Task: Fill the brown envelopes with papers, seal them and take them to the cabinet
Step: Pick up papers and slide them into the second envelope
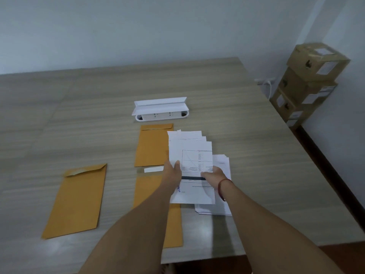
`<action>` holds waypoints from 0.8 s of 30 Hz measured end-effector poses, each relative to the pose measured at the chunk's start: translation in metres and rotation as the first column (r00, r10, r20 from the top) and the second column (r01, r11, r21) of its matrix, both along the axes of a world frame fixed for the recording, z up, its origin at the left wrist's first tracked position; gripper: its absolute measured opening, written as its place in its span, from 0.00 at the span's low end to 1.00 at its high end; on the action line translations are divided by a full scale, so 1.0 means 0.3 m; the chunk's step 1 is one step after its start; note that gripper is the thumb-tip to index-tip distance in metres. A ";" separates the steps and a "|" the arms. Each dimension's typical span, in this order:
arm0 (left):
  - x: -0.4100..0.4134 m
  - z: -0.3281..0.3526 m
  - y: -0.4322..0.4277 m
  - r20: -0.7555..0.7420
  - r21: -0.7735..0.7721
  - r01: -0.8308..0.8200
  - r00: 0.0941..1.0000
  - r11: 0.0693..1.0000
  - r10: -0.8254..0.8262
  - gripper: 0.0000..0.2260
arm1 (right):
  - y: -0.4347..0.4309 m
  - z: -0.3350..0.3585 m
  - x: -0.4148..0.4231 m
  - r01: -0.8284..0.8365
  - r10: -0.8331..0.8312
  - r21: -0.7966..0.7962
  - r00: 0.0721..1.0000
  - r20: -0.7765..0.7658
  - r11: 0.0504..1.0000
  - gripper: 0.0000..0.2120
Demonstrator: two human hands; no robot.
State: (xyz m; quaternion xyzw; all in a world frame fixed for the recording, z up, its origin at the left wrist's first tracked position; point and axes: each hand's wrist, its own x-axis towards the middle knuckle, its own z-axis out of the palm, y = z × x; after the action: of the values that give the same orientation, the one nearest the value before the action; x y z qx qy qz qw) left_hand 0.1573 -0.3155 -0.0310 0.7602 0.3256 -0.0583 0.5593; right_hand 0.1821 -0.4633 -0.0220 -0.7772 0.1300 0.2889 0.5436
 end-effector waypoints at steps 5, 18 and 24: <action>-0.021 0.040 0.171 0.002 0.056 -0.028 1.000 0.998 0.027 0.18 | 0.142 0.002 0.031 -0.170 0.171 0.020 0.977 -0.127 0.985 0.15; 0.007 -0.004 0.425 -0.024 0.231 -0.028 0.999 0.973 0.034 0.15 | 0.372 -0.007 0.153 -0.025 0.028 -0.081 0.999 0.042 0.996 0.17; -0.046 -0.099 0.474 -0.268 0.335 0.458 0.884 0.823 -0.383 0.07 | 0.420 0.003 0.240 0.281 -0.284 0.047 0.953 0.108 0.959 0.15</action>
State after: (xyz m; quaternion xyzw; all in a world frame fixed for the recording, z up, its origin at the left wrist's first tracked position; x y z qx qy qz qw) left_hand 0.1436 -0.1732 -0.0608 0.8996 0.2058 -0.1869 0.3368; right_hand 0.2541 -0.3373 -0.0211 -0.7573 0.2043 0.1655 0.5978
